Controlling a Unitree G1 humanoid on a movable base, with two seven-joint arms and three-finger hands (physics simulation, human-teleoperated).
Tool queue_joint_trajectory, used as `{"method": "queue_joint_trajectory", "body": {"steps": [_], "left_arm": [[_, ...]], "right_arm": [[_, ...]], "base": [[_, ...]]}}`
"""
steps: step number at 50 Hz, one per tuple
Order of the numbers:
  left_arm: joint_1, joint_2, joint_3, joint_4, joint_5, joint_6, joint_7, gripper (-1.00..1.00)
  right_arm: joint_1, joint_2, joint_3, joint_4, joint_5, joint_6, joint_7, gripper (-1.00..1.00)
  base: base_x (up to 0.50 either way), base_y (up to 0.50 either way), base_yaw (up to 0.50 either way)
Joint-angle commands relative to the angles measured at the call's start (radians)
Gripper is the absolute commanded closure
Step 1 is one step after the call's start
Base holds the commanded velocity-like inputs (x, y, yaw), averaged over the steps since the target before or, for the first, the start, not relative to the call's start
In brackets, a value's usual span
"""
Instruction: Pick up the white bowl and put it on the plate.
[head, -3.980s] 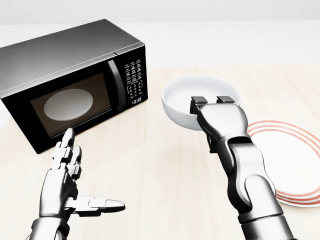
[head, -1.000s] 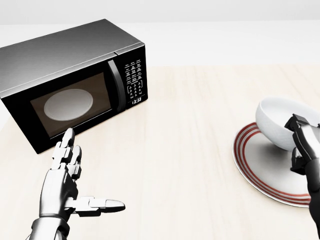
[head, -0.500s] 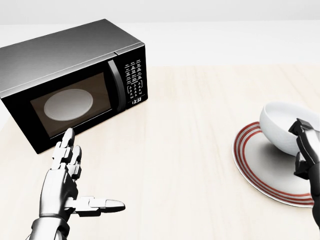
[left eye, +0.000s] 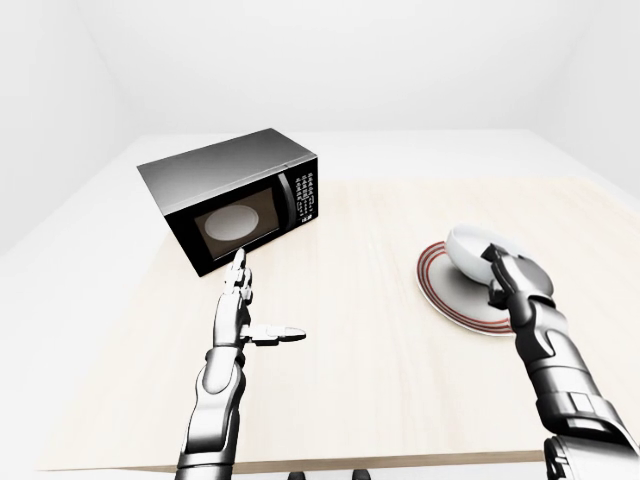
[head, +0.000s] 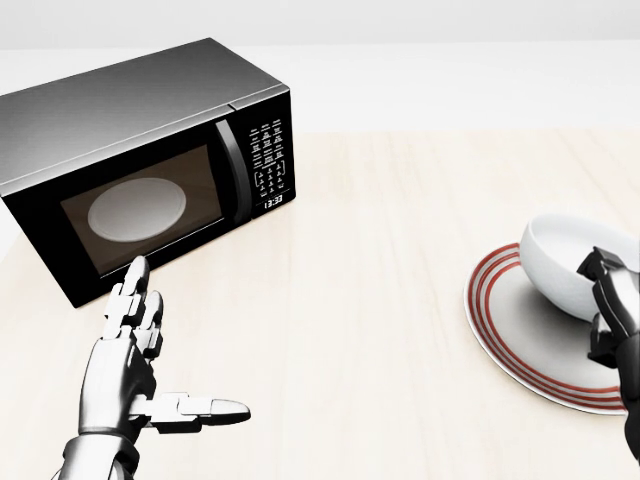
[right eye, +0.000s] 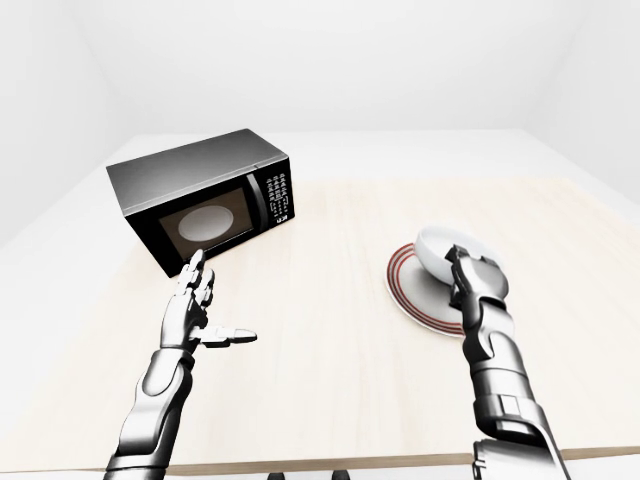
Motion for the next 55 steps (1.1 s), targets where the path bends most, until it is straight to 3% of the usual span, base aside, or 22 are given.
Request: {"method": "queue_joint_trajectory", "body": {"steps": [1, 12, 14, 15, 16, 17, 18, 30, 43, 55], "left_arm": [[0.000, 0.000, 0.000, 0.000, 0.000, 0.000, 0.000, -1.00], [0.000, 0.000, 0.000, 0.000, 0.000, 0.000, 0.000, -1.00], [0.000, 0.000, 0.000, 0.000, 0.000, 0.000, 0.000, -1.00], [0.000, 0.000, 0.000, 0.000, 0.000, 0.000, 0.000, -1.00], [0.000, 0.000, 0.000, 0.000, 0.000, 0.000, 0.000, -1.00], [0.000, 0.000, 0.000, 0.000, 0.000, 0.000, 0.000, -1.00], [0.000, 0.000, 0.000, 0.000, 0.000, 0.000, 0.000, -1.00], [0.000, 0.000, 0.000, 0.000, 0.000, 0.000, 0.000, -1.00], [0.000, 0.000, 0.000, 0.000, 0.000, 0.000, 0.000, -1.00], [0.000, 0.000, 0.000, 0.000, 0.000, 0.000, 0.000, -1.00]], "right_arm": [[-0.003, -0.003, -0.006, 0.000, -0.047, -0.006, -0.022, 1.00], [-0.004, -0.003, -0.003, 0.005, -0.047, -0.007, -0.024, 1.00], [-0.002, -0.003, -0.002, 0.012, -0.047, -0.009, -0.026, 0.73], [-0.001, -0.003, -0.002, 0.011, -0.047, -0.009, -0.027, 0.14], [0.001, -0.003, -0.002, 0.008, -0.048, -0.008, -0.025, -0.28], [0.002, -0.002, -0.002, 0.004, -0.048, -0.007, -0.024, -0.43], [0.001, -0.003, -0.002, 0.006, -0.049, -0.008, -0.025, -1.00], [0.021, 0.000, -0.017, -0.084, -0.054, 0.008, 0.026, -1.00], [0.040, -0.002, -0.137, -0.615, -0.059, 0.008, 0.353, -1.00], [-0.018, -0.050, -0.208, -0.882, -0.024, 0.008, 0.542, -1.00]], "base": [[0.00, 0.00, 0.00], [0.00, 0.00, 0.00], [0.00, 0.00, 0.00], [0.00, 0.00, 0.00], [0.00, 0.00, 0.00], [0.00, 0.00, 0.00], [0.00, 0.00, 0.00], [0.00, 0.00, 0.00], [0.00, 0.00, 0.00], [0.00, 0.00, 0.00]]}}
